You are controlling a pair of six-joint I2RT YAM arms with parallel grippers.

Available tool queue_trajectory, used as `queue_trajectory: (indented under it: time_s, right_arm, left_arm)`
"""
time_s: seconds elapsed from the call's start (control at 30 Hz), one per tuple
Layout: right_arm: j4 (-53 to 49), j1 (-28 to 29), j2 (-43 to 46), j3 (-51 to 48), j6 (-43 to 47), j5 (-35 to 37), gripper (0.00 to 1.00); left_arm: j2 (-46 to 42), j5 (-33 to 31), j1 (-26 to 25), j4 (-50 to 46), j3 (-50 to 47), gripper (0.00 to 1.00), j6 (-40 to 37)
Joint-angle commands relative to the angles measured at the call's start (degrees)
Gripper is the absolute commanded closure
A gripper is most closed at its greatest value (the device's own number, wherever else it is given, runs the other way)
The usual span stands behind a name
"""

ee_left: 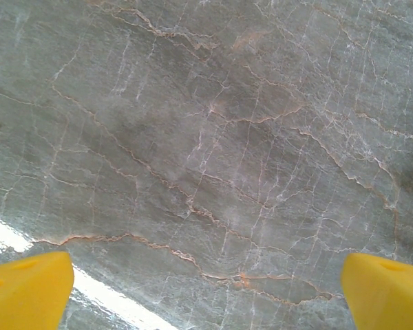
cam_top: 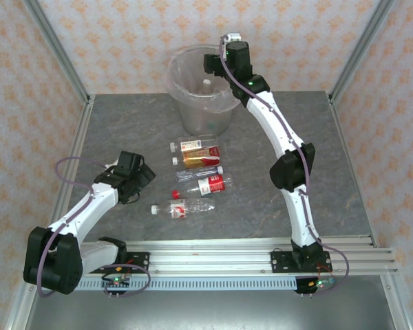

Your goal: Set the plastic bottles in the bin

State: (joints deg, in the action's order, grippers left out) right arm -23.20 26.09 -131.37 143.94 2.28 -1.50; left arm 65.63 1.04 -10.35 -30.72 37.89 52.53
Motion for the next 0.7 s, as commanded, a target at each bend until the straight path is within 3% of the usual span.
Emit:
queue_trajectory:
  time_s: [0.0, 0.13, 0.27, 0.53, 0.67]
  right_arm:
    - [-3.91, 0.31, 5.25, 1.43, 2.00, -0.96, 0.12]
    - [-7.47, 0.49, 9.24, -1.69, 4.07, -1.99, 0.09]
    - [-3.57, 0.63, 17.17, -13.15, 4.58, -2.41, 0.07]
    - [13.91, 0.90, 36.61, -46.59, 0.75, -0.30, 0.01]
    - [18.46, 0.90, 43.81, -58.85, -1.41, 1.29, 0.01]
  left_arm:
    - [-1.68, -1.64, 0.41, -2.63, 0.42, 0.00, 0.76]
    - [-2.13, -1.81, 0.33, -2.21, -0.35, 0.00, 1.38]
    - [-1.74, -0.12, 0.35, -0.99, -0.80, 0.00, 2.39]
    - [-2.35, 3.58, 0.37, -0.69, -1.38, 0.00, 5.84]
    - [-4.29, 5.28, -0.01, -0.62, -3.23, 0.00, 10.30]
